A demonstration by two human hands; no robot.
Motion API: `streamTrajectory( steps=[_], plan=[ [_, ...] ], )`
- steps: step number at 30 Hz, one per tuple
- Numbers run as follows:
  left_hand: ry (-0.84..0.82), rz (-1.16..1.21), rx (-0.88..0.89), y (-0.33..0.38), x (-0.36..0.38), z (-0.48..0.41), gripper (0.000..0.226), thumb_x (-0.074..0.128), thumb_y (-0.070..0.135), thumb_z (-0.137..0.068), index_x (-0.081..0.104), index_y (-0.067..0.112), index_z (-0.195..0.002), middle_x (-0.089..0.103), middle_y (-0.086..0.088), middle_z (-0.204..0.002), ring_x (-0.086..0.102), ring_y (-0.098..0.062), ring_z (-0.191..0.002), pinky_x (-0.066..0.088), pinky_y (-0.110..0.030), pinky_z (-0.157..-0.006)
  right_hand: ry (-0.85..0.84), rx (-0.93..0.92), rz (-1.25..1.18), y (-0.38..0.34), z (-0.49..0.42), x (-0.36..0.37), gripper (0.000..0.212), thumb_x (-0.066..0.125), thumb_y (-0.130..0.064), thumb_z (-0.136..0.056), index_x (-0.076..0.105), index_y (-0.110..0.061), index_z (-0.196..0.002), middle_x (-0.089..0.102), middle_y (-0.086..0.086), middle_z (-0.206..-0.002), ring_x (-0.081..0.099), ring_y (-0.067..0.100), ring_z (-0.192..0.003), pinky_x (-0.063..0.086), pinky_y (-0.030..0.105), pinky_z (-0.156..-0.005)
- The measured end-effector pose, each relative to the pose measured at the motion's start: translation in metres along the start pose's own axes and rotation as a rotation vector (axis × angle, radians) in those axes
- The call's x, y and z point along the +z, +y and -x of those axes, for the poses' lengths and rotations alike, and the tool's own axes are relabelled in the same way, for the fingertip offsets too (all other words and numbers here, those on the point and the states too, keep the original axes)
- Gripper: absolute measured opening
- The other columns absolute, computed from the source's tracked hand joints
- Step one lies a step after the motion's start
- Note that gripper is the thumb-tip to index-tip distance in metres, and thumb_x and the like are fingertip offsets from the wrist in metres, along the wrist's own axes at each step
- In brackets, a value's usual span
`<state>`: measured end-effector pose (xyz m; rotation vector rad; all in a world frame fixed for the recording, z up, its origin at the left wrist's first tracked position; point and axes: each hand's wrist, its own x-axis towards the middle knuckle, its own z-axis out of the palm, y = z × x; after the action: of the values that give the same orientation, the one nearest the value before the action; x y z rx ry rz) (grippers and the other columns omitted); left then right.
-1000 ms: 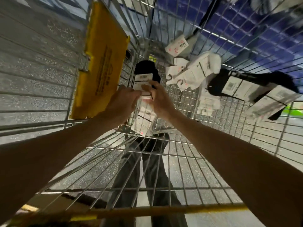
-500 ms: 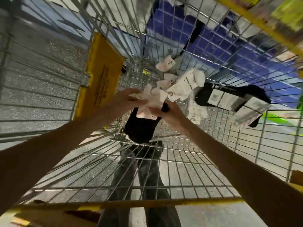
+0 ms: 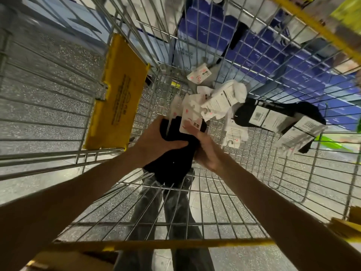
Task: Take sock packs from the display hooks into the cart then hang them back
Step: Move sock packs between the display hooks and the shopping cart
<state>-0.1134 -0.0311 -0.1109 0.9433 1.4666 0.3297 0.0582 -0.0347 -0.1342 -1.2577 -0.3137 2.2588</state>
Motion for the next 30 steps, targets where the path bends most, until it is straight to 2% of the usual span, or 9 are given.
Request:
streamTrajectory(
  steps=[7,13,16,19,21,23,25,27,30],
  plan=[
    [0.201,0.11,0.035,-0.012,-0.011,-0.002,0.103,0.095,0.024,-0.057,0.036,0.022,-0.14,0.056,0.021,-0.114,0.057,0.001,-0.109,0.05,-0.019,-0.092,0.128,0.006,-0.036,0.006,-0.013,0.015,0.044,0.059,-0.025,-0.096,0.052,-0.006,-0.135,0.058,0.017,-0.134,0.058,0.032,-0.122,0.045,0.046,-0.105],
    [0.191,-0.04,0.113,-0.021,-0.035,-0.012,0.127,0.089,0.055,-0.051,0.01,0.048,-0.151,0.036,0.007,-0.154,0.033,-0.017,-0.144,0.032,-0.053,-0.115,0.196,0.033,0.141,0.015,-0.024,0.017,0.047,0.031,-0.053,-0.101,0.06,-0.021,-0.119,0.066,0.007,-0.11,0.063,0.023,-0.099,0.05,0.041,-0.093],
    [0.201,-0.213,0.183,-0.013,-0.047,-0.018,0.114,0.085,0.023,-0.072,0.007,0.041,-0.154,0.02,0.005,-0.162,0.017,-0.016,-0.149,0.014,-0.044,-0.121,0.284,-0.001,0.957,0.04,-0.038,-0.004,0.036,0.045,-0.02,-0.103,0.044,-0.021,-0.138,0.043,0.01,-0.14,0.05,0.032,-0.121,0.053,0.03,-0.082],
    [0.091,-0.28,0.213,-0.011,-0.057,-0.028,0.091,0.071,0.005,-0.087,0.018,0.037,-0.153,0.023,0.006,-0.161,0.021,-0.014,-0.146,0.022,-0.036,-0.117,0.121,-0.001,1.848,0.07,-0.048,-0.029,0.083,0.054,0.001,-0.087,0.018,-0.035,-0.152,0.002,0.016,-0.158,0.012,0.038,-0.144,0.037,0.05,-0.109],
    [0.077,-0.401,0.223,-0.021,-0.061,-0.038,0.071,0.066,0.007,-0.091,0.033,0.037,-0.146,0.029,0.002,-0.159,0.025,-0.022,-0.146,0.024,-0.043,-0.12,-0.038,-0.215,2.139,0.085,-0.056,-0.036,0.088,0.054,0.0,-0.086,0.011,-0.034,-0.154,-0.012,0.018,-0.16,-0.005,0.035,-0.148,0.018,0.053,-0.118],
    [0.076,-0.489,0.23,-0.034,-0.06,-0.045,0.053,0.064,0.013,-0.092,0.046,0.038,-0.135,0.035,-0.006,-0.156,0.029,-0.025,-0.145,0.027,-0.044,-0.12,-0.168,-0.377,1.861,0.092,-0.068,-0.034,0.073,0.045,0.003,-0.093,0.012,-0.017,-0.155,-0.01,0.019,-0.16,0.004,0.007,-0.149,0.02,0.033,-0.12],
    [0.123,-0.586,0.246,-0.043,-0.057,-0.05,0.04,0.065,0.021,-0.091,0.053,0.038,-0.125,0.038,-0.011,-0.151,0.032,-0.03,-0.142,0.028,-0.041,-0.119,0.054,-0.427,1.303,0.093,-0.08,-0.027,0.048,0.033,0.004,-0.101,0.023,0.004,-0.148,0.008,0.012,-0.157,0.025,-0.03,-0.124,0.031,0.002,-0.1],
    [0.163,-0.63,0.245,-0.048,-0.053,-0.053,0.034,0.066,0.022,-0.089,0.055,0.036,-0.118,0.044,-0.015,-0.143,0.036,-0.034,-0.135,0.032,-0.039,-0.113,0.175,-0.319,0.913,0.093,-0.089,-0.019,0.034,0.031,-0.018,-0.106,0.038,-0.011,-0.138,0.033,0.002,-0.145,0.055,-0.016,-0.104,0.048,0.006,-0.079],
    [0.184,-0.665,0.231,-0.053,-0.05,-0.054,0.034,0.067,0.024,-0.087,0.054,0.038,-0.115,0.05,-0.016,-0.134,0.041,-0.036,-0.126,0.037,-0.041,-0.106,0.192,-0.165,0.559,0.093,-0.093,-0.02,0.032,0.033,-0.031,-0.106,0.05,-0.016,-0.128,0.058,0.001,-0.113,0.061,0.007,-0.086,0.055,0.018,-0.057]
  ],
)
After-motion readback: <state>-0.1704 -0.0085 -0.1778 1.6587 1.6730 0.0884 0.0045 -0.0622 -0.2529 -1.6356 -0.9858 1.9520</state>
